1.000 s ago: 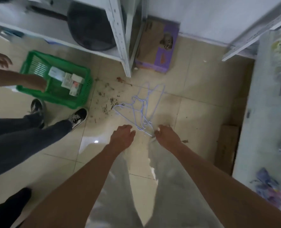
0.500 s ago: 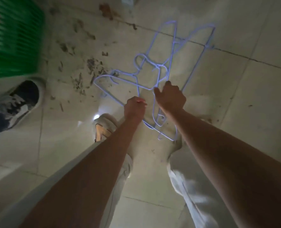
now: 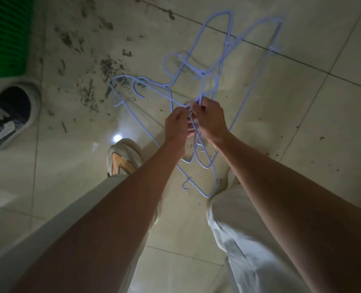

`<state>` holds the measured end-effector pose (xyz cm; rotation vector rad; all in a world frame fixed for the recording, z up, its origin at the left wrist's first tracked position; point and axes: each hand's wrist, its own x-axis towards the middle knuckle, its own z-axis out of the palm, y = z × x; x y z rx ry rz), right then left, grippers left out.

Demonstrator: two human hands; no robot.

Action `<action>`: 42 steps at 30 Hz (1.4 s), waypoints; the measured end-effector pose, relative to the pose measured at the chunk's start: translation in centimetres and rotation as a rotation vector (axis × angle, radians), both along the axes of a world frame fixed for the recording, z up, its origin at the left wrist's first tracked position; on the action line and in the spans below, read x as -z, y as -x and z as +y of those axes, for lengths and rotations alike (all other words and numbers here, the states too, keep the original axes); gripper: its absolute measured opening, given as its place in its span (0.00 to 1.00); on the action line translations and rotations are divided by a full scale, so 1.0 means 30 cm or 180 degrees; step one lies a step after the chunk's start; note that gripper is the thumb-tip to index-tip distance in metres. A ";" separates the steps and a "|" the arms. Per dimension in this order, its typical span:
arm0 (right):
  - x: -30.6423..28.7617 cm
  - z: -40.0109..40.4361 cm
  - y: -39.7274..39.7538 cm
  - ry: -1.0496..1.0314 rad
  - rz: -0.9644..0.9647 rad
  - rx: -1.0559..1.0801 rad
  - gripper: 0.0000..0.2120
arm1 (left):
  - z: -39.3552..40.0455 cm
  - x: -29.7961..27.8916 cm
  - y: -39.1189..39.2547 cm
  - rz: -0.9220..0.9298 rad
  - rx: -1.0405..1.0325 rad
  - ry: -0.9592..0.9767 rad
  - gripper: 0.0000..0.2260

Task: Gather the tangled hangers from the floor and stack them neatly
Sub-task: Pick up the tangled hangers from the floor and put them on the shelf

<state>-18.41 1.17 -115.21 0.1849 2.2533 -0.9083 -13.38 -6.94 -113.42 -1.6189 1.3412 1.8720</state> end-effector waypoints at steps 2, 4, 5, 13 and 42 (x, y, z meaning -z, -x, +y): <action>-0.106 0.010 0.002 0.0134 -0.0190 0.0011 0.15 | -0.010 -0.086 0.008 0.0003 -0.0003 -0.0058 0.07; -0.236 0.012 -0.003 0.0134 -0.0300 0.0027 0.15 | -0.021 -0.188 0.024 0.0013 0.0098 -0.0005 0.08; -0.309 0.012 -0.002 0.0125 -0.0298 0.0121 0.14 | -0.027 -0.249 0.037 0.0027 0.0183 0.0056 0.08; -0.924 0.028 0.010 0.0405 -0.0061 0.0706 0.14 | -0.063 -0.788 0.128 0.0000 0.0752 0.0169 0.08; -1.999 0.281 -0.409 0.0454 0.0446 0.2878 0.14 | -0.133 -1.818 -0.108 0.0891 0.2007 0.0180 0.10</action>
